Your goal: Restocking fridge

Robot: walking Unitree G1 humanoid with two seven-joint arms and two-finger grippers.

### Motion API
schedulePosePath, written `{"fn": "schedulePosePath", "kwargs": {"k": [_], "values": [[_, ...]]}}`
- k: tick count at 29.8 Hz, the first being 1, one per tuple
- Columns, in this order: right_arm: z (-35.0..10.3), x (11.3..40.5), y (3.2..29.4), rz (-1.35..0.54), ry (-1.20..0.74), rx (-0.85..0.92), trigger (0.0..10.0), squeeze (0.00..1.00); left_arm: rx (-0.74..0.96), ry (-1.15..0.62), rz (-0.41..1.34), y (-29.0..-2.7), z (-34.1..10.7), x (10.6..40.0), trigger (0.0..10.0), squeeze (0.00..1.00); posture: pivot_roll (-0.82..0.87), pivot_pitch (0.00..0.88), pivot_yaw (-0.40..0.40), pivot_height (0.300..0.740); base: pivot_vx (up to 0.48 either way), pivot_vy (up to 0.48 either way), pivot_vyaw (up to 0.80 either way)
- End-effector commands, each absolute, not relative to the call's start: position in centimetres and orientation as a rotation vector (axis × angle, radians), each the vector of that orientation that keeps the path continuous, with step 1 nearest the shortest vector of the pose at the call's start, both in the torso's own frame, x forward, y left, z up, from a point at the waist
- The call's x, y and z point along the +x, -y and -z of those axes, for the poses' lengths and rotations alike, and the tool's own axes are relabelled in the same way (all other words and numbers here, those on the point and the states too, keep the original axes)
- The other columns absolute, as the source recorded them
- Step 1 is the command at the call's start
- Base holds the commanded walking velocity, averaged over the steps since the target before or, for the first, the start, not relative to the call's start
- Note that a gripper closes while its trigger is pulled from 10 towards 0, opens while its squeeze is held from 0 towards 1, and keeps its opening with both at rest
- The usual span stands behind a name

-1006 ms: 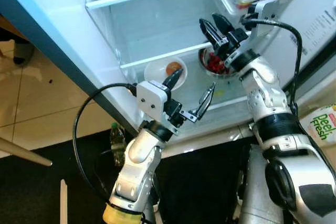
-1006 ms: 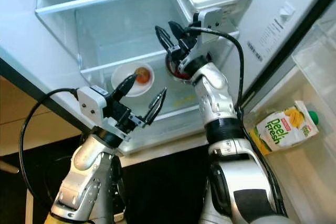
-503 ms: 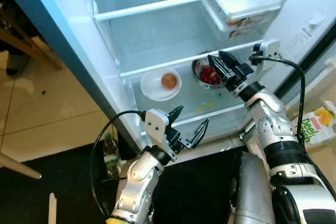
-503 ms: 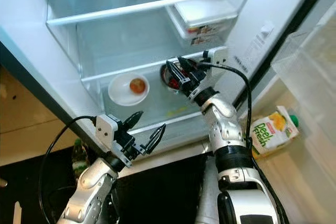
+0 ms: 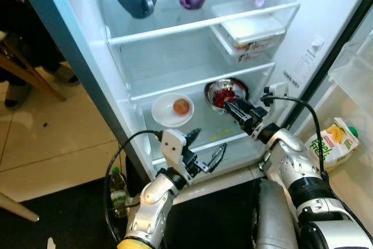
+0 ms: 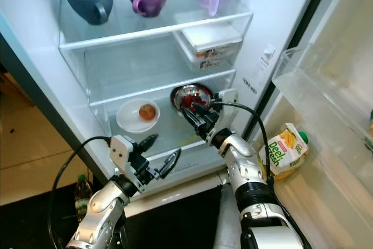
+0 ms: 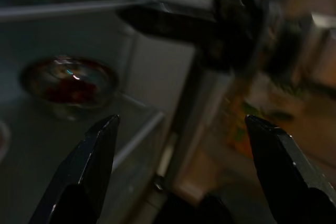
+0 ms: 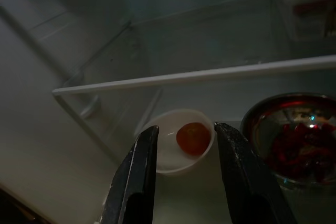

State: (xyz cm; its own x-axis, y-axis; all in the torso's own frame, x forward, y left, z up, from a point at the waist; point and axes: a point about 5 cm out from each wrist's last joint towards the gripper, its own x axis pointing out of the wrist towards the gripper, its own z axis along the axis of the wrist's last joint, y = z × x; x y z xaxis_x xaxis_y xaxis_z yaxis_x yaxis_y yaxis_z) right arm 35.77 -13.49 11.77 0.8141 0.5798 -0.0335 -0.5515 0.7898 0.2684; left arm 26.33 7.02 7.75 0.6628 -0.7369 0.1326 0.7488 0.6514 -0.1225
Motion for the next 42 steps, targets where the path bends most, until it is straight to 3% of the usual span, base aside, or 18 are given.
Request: {"fn": "schedulePosePath", "kwargs": {"k": [1,14,18,24,42], "values": [[-11.2,35.7,13.5,-0.606,-0.140,0.230,10.0,0.00,-0.157,0.053,0.858,-7.4,-7.1,26.1,10.0,0.00,0.01,0.067,0.042,0.530,0.000,0.000,0.00],[-9.8,35.4,13.5,-0.601,-0.183,0.210,10.0,0.00,-0.173,0.036,0.945,-7.0,-6.6,26.1,10.0,0.00,0.01,0.040,0.039,0.579,0.000,0.000,0.00],[-9.4,35.3,13.3,-0.605,-0.202,0.199,10.0,0.00,-0.159,-0.044,0.998,-6.7,-5.6,25.7,10.0,0.00,0.00,0.030,0.038,0.598,0.000,0.000,0.00],[-8.3,35.0,13.9,-0.571,-0.244,0.192,10.0,0.00,-0.194,-0.079,0.957,-6.8,-5.5,26.3,10.0,0.00,0.01,0.025,0.037,0.598,0.000,0.000,0.00],[-6.5,33.9,14.5,-0.556,-0.293,0.196,10.0,0.00,-0.172,-0.156,1.063,-5.6,-4.1,24.8,10.0,0.00,0.01,0.025,0.039,0.623,0.000,0.000,0.00]]}}
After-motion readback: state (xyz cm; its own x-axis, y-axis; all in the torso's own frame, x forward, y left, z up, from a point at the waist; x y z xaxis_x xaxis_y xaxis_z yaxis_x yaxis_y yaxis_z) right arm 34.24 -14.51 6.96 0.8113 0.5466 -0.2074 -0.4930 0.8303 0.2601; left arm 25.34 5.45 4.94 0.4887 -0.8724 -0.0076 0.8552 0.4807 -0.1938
